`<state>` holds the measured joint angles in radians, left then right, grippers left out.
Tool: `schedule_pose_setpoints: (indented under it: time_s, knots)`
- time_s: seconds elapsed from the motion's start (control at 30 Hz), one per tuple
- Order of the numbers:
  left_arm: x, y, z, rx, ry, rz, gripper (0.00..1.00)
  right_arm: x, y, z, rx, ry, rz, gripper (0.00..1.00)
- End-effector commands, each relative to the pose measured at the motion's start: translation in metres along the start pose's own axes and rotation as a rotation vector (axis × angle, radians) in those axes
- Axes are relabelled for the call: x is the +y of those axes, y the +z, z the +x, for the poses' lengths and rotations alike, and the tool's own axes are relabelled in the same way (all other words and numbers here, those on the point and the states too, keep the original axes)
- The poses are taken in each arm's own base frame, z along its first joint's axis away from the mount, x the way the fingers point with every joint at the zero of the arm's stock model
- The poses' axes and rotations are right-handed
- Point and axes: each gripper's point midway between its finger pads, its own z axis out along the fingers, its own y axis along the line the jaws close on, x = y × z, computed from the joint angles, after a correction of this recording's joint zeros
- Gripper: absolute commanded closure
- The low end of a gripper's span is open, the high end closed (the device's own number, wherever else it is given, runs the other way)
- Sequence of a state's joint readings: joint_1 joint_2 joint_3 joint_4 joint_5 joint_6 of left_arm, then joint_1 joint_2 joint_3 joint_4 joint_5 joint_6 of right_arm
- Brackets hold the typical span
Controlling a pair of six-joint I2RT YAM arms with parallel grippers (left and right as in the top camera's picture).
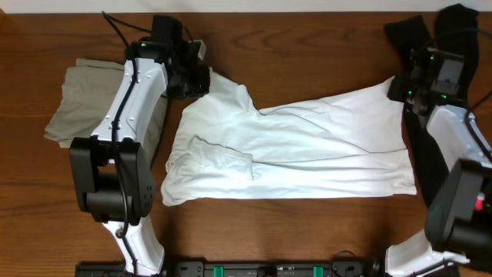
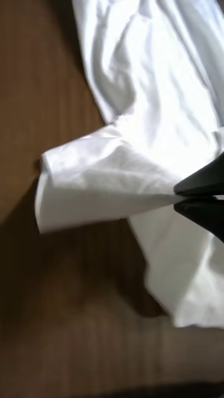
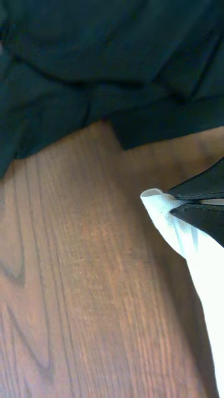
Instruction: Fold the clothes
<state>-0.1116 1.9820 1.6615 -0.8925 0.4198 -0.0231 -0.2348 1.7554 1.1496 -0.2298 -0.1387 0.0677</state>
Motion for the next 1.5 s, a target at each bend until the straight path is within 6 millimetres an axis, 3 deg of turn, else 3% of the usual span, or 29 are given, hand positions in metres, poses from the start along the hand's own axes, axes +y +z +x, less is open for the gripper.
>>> schedule_pose_setpoints:
  time_s: [0.0,0.3,0.53,0.93,1.47]
  knots:
    - [-0.002,-0.011,0.004,0.013,-0.008,0.002,0.94,-0.013,-0.016,0.002,0.018,0.019,0.052,0.99]
    - [0.024,-0.019,0.043,0.158,-0.055,-0.157,0.94,-0.031,-0.033,0.056,0.242,0.063,0.124,0.99]
    - [0.030,-0.026,0.050,0.185,-0.067,-0.171,0.94,-0.044,-0.039,0.068,0.288,0.114,0.148,0.99]
    - [0.056,-0.068,0.044,0.087,-0.151,-0.202,0.94,-0.061,-0.044,0.073,0.305,0.175,0.175,0.99]
    - [0.041,-0.077,0.092,0.281,-0.217,-0.154,0.94,-0.069,-0.053,0.094,0.393,0.196,0.222,0.99]
